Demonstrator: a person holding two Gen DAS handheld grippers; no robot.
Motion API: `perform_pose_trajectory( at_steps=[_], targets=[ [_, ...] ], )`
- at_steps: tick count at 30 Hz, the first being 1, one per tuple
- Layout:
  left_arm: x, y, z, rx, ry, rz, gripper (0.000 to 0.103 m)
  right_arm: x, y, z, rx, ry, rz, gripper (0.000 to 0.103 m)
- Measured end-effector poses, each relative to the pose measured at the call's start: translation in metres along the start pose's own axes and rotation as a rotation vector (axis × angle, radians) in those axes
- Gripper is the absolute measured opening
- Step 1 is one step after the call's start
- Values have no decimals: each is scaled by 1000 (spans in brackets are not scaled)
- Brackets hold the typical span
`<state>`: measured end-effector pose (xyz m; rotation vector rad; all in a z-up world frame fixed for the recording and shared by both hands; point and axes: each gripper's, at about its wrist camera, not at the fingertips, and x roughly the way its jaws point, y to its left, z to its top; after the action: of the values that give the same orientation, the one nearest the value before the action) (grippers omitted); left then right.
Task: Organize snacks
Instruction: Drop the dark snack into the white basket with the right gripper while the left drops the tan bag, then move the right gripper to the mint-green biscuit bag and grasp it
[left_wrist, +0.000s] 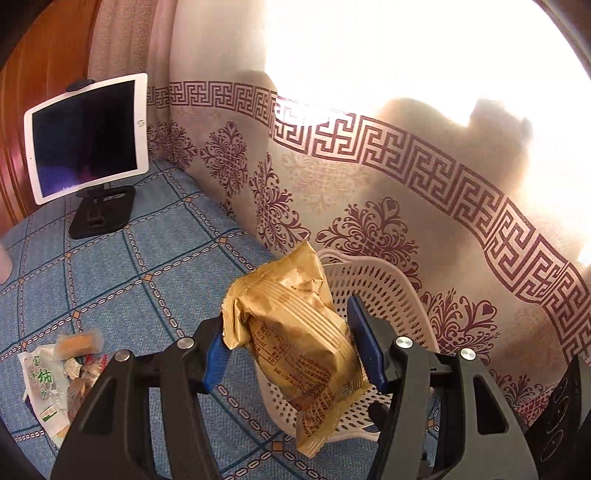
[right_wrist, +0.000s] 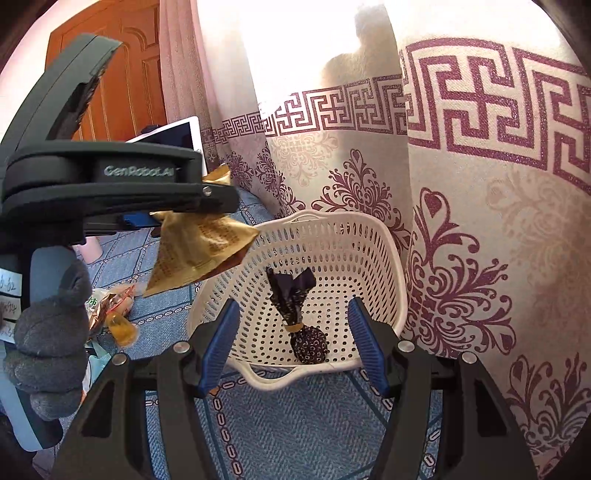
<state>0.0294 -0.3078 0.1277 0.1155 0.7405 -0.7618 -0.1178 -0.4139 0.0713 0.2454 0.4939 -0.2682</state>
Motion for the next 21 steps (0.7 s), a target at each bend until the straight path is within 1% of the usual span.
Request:
perform_pose_trajectory(
  at_steps=[1,2,3,4,6,8,10,12,14,16,18,21],
  targets=[
    [4,-4,1,2,6,-21,64,1,0,-1,0,5,1,61],
    [7,-6,2,3,10,-43,73,1,0,-1,0,7,0,61],
    [9,-6,2,-2,12,-53,91,1,-1,-2,2,9,-1,61],
    [9,-4,2,-19,5,-50,99,1,-1,-2,3,11,-1,61],
    [5,6,1,-60,-20,-35,100,1,-2,-2,7,11,0,61],
    [2,18,2,-93,-19,-10,100,2,-1,-2,10,12,5,61],
    [-2,29,1,-113,-29,34,100,1,1,-2,8,14,13,61],
    [-7,36,0,-108,-45,89,100,0,5,-2,3,13,18,62],
    [-14,42,-2,-101,-62,129,100,-1,7,-1,-2,13,26,62],
    [-21,46,-4,-93,-74,167,100,-3,10,1,-4,8,30,66],
    [-30,53,-7,-95,-85,188,100,-3,12,2,-2,4,37,69],
    [-42,65,-11,-104,-89,203,100,-7,19,3,-4,7,55,69]
  ],
)
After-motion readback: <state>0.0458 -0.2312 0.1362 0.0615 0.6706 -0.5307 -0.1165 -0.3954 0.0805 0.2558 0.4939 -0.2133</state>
